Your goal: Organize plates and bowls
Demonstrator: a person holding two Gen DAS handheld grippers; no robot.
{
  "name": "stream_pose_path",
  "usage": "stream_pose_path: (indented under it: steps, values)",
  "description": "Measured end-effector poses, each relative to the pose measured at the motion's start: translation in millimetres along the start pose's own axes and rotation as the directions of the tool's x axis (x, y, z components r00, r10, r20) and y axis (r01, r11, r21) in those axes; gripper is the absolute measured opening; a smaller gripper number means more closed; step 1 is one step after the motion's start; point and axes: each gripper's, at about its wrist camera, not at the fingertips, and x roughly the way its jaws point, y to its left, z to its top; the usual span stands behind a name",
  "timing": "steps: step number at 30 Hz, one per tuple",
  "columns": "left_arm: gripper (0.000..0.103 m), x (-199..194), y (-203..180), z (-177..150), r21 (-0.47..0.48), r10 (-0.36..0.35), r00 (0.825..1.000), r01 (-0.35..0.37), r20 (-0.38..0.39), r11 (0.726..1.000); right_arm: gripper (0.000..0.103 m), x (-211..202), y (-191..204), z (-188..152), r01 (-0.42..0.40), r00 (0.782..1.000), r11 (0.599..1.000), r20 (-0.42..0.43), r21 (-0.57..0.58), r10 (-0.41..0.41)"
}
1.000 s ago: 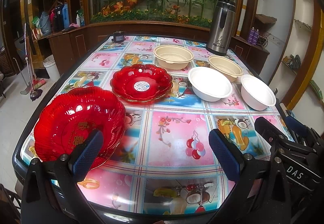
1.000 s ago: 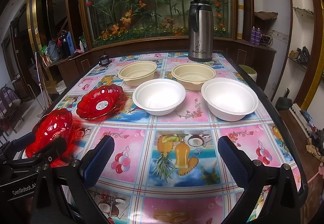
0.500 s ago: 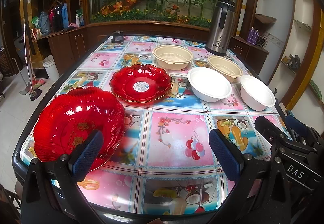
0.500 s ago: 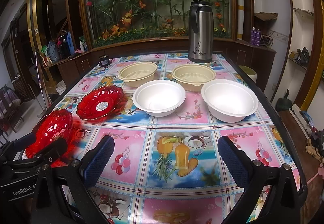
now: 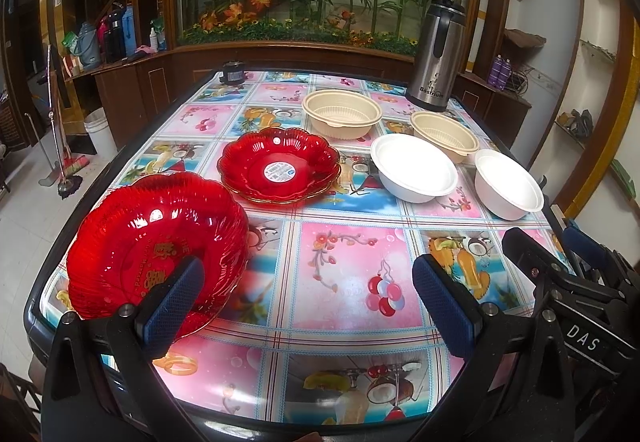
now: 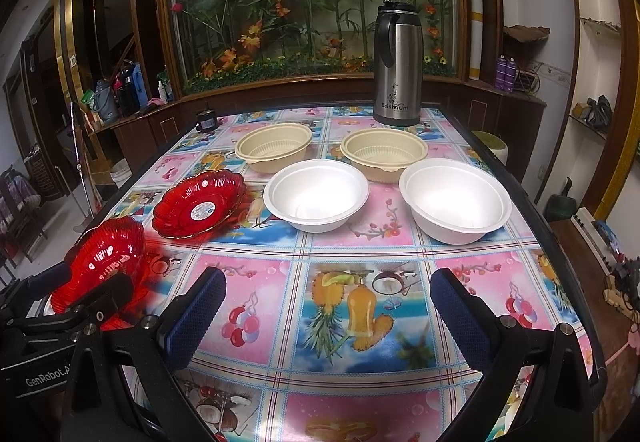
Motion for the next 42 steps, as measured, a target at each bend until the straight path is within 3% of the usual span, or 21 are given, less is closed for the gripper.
stream_pose_path:
  steps: [26, 29, 33, 36, 39, 42]
  values:
    - [0.103, -2, 3, 1, -0.007, -0.012, 1.0, 0.012, 0.002, 1.0, 0.103, -2, 1, 2, -0.005, 1.0, 1.0, 0.004, 0.002, 0.005]
    - [0.103, -11, 14, 1, -0.034, -0.013, 1.0, 0.014, 0.022, 0.999, 0.103, -3, 6, 4, -0.035, 0.999, 0.999, 0.0, -0.005, 0.035]
    - [0.103, -34, 44, 4, -0.071, 0.058, 0.993, -0.052, 0.099, 0.996, 0.103, 1, 19, 9, -0.122, 0.992, 0.992, -0.032, -0.011, 0.121]
    - [0.103, -41, 88, 3, -0.149, 0.152, 0.982, -0.135, 0.114, 0.98, 0.103, 7, 32, 15, -0.234, 0.969, 0.972, -0.076, 0.007, 0.234]
    - [0.103, -30, 133, -2, -0.245, 0.216, 0.975, -0.199, 0.047, 0.949, 0.103, 21, 52, 20, -0.369, 0.917, 0.929, -0.145, 0.042, 0.371]
    - [0.103, -11, 169, -11, -0.323, 0.262, 0.964, -0.265, -0.054, 0.909, 0.103, 39, 79, 22, -0.455, 0.861, 0.888, -0.22, 0.069, 0.458]
